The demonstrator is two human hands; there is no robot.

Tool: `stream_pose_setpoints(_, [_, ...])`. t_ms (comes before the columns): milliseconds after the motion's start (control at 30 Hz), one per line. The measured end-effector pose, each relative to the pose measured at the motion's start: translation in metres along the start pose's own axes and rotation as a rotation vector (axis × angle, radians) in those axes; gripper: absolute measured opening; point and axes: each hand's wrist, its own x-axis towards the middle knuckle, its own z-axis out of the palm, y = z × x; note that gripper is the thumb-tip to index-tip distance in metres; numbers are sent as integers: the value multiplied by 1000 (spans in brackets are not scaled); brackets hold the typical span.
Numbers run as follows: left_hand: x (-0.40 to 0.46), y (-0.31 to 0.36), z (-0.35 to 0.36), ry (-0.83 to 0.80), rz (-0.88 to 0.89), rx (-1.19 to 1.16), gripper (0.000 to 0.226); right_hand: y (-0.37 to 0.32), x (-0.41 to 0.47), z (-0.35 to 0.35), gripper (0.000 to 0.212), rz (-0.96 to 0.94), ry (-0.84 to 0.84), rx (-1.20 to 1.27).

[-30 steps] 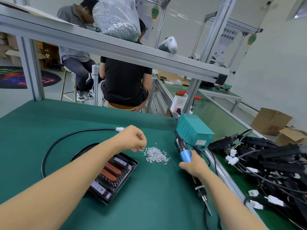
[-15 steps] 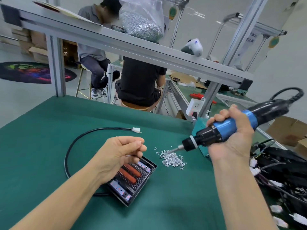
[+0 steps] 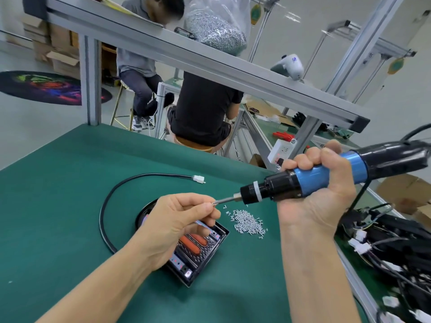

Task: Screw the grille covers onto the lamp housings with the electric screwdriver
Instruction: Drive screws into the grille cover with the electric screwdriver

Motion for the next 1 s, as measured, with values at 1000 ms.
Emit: stream_pose_setpoints(1000, [7, -6, -13, 169, 180, 146, 23, 21, -4, -20, 36, 130, -96, -112])
